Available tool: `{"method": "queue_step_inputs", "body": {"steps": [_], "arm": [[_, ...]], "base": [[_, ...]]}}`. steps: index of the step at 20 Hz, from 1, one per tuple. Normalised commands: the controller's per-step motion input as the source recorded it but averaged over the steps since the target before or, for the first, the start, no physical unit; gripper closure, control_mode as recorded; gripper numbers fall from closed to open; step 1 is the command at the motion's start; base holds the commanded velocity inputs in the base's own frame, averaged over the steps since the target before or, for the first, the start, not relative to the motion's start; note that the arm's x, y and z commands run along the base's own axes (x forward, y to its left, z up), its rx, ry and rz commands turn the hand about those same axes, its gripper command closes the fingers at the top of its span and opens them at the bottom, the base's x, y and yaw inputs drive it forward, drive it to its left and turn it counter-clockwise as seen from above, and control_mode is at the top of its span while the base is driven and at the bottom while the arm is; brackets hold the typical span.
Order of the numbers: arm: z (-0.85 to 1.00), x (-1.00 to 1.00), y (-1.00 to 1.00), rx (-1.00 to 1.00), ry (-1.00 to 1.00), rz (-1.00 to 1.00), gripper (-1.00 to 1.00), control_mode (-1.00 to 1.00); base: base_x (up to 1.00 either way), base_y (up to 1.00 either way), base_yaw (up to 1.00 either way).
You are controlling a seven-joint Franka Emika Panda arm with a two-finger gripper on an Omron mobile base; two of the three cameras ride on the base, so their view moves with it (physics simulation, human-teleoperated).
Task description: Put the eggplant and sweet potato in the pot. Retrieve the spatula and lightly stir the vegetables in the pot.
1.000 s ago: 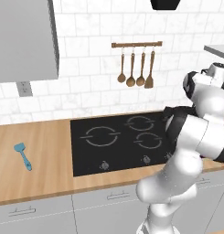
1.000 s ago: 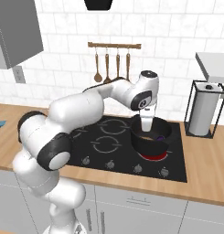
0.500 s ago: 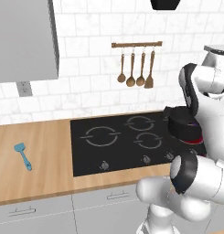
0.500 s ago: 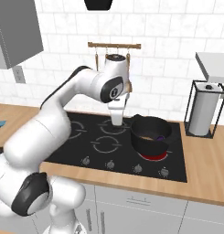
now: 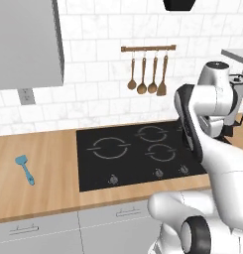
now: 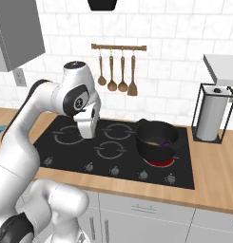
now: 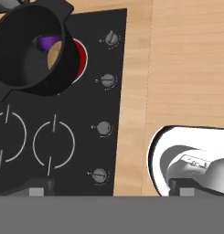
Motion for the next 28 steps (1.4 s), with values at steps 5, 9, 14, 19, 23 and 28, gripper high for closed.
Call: {"method": "queue_step_inputs", "body": {"steps": [5,9,14,19,23,28], "arm": [[0.00,-0.02,0.18,0.00,0.00,-0.05,-1.00,-1.00],[0.00,0.00,0.26,-0.02,0.00,-0.02,-1.00,1.00],[0.00,0.00,0.00,0.00,0.00,0.00,-1.00,1.00],[0.00,0.00,0.00,0.00,0.00,0.00,-1.00,1.00],[0.00,-0.04,0.28,0.00,0.00,-0.24,-1.00,-1.00],[-0.10,-0.22,0.20,0.11,0.00,-0.61,-1.00,-1.00]], "base": [[0.00,0.00,0.00],[-0.01,0.37,-0.02],[0.00,1.00,-0.05],[0.00,1.00,-0.10],[0.00,0.18,-0.05],[0.00,0.00,0.00]]}}
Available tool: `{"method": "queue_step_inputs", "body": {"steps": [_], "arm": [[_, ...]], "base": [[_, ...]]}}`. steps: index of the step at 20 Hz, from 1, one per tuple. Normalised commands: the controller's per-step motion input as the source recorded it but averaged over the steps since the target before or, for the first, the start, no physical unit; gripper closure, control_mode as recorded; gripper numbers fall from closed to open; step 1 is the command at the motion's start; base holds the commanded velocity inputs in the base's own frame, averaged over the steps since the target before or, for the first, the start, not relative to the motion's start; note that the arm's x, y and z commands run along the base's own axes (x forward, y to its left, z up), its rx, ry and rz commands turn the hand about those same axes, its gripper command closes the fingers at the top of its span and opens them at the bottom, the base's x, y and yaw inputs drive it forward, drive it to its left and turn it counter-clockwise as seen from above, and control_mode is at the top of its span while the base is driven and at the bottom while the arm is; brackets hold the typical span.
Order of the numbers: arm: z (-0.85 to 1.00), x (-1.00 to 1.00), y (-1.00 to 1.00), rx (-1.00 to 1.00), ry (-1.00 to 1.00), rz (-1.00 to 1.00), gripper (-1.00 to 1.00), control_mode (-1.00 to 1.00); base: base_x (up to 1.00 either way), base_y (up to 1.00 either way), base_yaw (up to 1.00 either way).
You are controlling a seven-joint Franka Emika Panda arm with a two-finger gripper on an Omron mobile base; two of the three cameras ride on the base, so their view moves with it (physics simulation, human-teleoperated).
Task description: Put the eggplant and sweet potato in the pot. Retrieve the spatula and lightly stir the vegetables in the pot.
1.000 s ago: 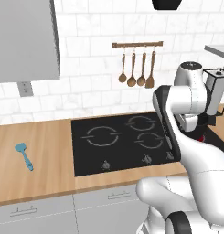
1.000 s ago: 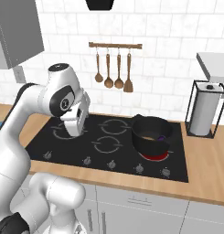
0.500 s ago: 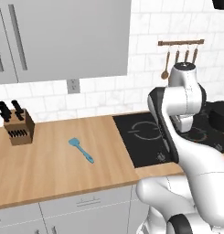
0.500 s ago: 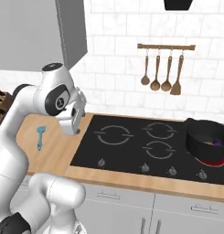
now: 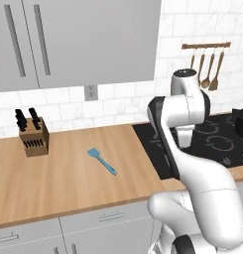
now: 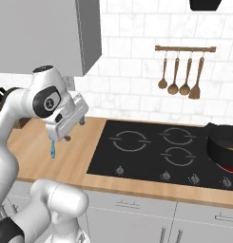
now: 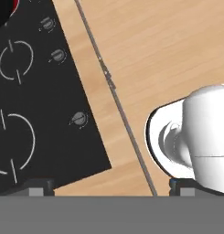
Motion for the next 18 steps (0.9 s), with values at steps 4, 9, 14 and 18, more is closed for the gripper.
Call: {"method": "queue_step_inputs", "body": {"steps": [4,9,14,18], "arm": [[-0.18,-0.23,0.25,0.18,0.00,-0.75,-1.00,-1.00],[-0.17,-0.42,0.32,0.27,-0.02,-0.65,-1.00,-1.00],[-0.14,-0.55,0.39,0.35,-0.24,-0.40,-1.00,-1.00],[-0.07,-0.12,0.66,0.28,-0.26,-0.33,-1.00,-1.00]], "base": [[0.00,0.00,0.00],[0.00,0.00,0.00],[0.00,0.00,0.00],[0.00,0.00,0.00]]}}
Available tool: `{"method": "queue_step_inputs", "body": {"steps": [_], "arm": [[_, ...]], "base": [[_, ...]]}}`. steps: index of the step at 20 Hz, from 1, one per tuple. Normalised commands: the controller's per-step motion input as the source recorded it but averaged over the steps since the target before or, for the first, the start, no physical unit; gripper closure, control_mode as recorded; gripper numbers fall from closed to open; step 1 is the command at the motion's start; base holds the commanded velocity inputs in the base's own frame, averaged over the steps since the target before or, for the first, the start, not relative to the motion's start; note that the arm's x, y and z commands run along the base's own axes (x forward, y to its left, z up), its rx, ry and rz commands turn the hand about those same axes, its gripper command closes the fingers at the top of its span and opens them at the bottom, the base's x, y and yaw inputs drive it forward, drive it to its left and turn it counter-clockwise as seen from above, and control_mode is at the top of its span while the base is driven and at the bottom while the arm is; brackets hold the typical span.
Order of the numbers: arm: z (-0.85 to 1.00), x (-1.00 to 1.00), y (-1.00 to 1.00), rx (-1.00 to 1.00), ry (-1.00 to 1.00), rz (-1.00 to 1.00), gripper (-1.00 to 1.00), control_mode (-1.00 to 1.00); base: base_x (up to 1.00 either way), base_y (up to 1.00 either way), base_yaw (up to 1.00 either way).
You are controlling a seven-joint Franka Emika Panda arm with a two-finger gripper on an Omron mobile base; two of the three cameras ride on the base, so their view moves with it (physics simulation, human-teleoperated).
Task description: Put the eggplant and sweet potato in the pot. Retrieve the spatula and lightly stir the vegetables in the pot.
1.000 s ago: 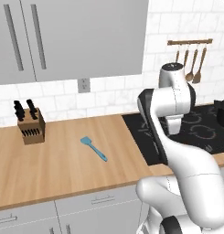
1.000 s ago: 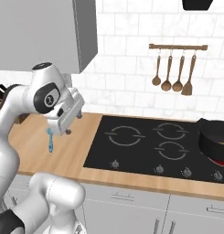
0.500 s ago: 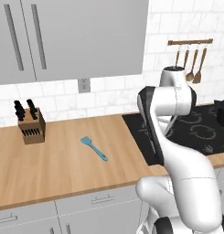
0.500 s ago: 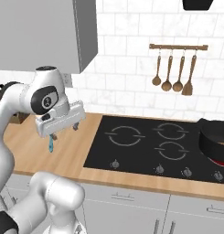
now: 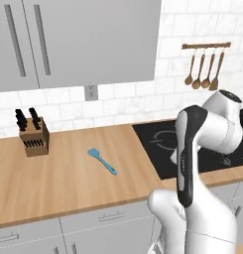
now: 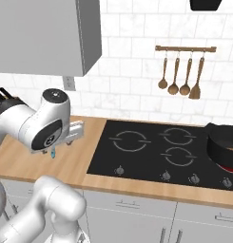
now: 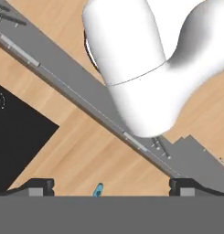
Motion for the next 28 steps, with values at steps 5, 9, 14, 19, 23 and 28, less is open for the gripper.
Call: {"method": "queue_step_inputs", "body": {"steps": [5,9,14,19,23,28], "arm": [[0.00,0.17,0.87,0.19,-0.10,-0.32,-1.00,-1.00],[-0.01,0.29,0.91,0.17,0.00,-0.29,-1.00,-1.00],[-0.08,0.31,0.93,0.12,0.00,-0.29,-1.00,-1.00],[-0.26,0.47,0.65,0.07,0.09,-0.27,-1.00,-1.00],[-0.43,0.40,0.45,0.01,0.14,-0.29,-1.00,-1.00],[-0.42,0.23,0.45,0.02,0.14,-0.30,-1.00,-1.00]], "base": [[0.00,0.00,0.00],[0.00,0.00,0.00],[0.00,0.00,0.00],[0.00,0.00,0.00],[0.00,0.00,0.00],[0.00,0.00,0.00]]}}
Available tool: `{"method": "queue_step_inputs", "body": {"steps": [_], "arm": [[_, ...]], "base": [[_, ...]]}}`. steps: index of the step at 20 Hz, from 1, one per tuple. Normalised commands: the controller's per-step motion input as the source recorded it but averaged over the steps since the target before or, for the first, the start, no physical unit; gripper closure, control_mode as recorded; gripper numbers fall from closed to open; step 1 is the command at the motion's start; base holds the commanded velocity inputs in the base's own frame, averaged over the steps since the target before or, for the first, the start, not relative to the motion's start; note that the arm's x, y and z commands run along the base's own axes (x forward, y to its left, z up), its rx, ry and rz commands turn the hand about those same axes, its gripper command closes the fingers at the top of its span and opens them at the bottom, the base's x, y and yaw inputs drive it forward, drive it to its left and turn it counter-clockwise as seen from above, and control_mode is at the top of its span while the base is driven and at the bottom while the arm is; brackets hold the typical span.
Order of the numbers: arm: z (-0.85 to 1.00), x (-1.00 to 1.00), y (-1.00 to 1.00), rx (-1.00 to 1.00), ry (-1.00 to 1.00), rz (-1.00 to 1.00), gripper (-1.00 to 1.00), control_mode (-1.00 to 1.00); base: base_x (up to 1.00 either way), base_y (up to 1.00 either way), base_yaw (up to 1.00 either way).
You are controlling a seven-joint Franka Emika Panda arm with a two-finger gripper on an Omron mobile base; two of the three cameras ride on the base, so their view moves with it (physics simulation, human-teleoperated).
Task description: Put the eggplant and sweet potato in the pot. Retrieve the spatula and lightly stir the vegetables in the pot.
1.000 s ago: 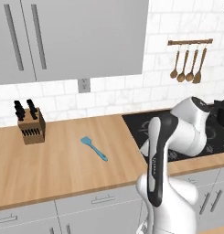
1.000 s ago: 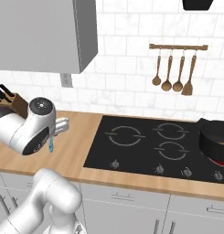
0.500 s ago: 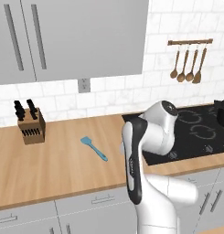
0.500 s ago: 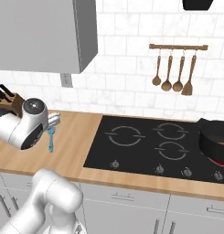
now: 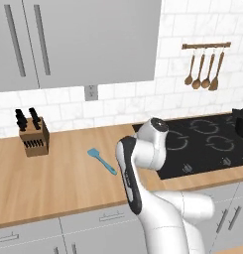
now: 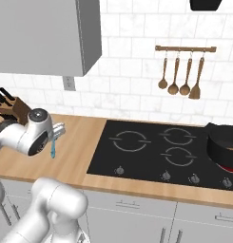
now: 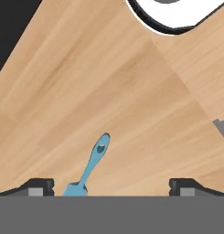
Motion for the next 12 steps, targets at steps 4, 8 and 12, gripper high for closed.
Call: {"method": "queue_step_inputs", "body": {"steps": [4,8,12], "arm": [[-0.34,0.00,0.46,0.03,0.06,-0.30,-1.00,-1.00],[-0.26,0.08,0.30,0.06,0.08,-0.30,-1.00,-1.00],[-0.15,0.05,0.30,0.08,0.07,-0.30,-1.00,-1.00]], "base": [[0.00,0.00,0.00],[0.00,0.00,0.00],[0.00,0.00,0.00]]}}
